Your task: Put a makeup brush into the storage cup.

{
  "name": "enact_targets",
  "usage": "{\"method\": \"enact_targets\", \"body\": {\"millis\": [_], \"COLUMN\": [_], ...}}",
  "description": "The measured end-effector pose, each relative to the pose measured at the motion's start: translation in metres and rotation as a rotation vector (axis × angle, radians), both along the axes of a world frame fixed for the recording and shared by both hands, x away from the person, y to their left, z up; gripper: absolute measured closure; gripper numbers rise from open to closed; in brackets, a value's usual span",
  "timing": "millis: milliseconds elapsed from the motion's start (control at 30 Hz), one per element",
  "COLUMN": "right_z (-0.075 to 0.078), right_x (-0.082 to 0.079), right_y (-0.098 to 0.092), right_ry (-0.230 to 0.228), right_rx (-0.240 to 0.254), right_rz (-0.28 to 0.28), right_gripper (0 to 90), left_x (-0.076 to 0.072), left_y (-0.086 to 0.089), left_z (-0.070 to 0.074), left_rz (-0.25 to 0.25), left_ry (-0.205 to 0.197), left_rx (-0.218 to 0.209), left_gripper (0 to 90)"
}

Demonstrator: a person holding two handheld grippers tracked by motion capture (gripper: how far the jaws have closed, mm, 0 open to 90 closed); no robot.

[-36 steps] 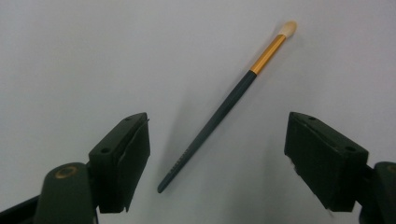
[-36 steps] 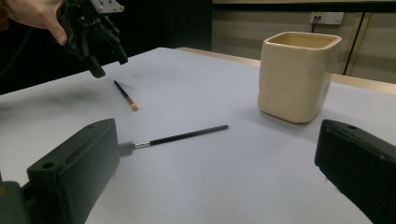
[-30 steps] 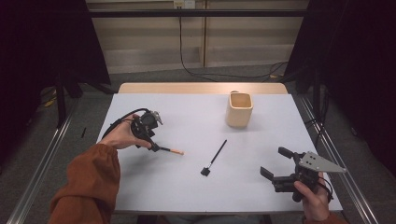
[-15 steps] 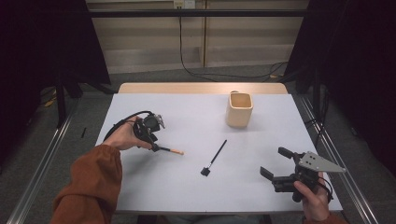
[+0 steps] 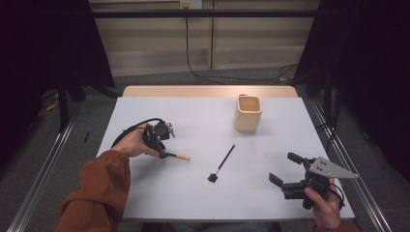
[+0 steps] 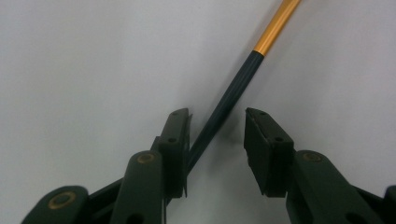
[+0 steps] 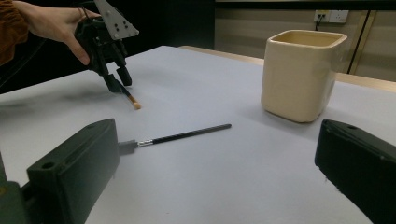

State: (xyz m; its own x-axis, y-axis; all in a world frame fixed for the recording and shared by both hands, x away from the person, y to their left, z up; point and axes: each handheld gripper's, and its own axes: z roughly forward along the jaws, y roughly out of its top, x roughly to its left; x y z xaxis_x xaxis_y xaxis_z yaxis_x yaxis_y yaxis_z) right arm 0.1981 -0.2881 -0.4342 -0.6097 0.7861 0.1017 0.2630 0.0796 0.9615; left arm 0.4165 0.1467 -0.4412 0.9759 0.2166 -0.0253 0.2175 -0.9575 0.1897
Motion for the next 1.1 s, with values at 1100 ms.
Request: {"method": "enact_targets", "body": {"millis": [1100], "right_z": [-0.0005], "right_x": [0.0000], "right_y": [0.0008], "right_ry": [0.005], "right_rx": [-0.006], "right_rz": [-0.001], "right_gripper": [0.0], "left_x": [-0.0005], "left_y": [0.0028], "left_z": [-0.0028], "left_rz": [0.107], "left_ry": [0.066], "left_rx": [-0.066], "left_gripper": [83.7]}}
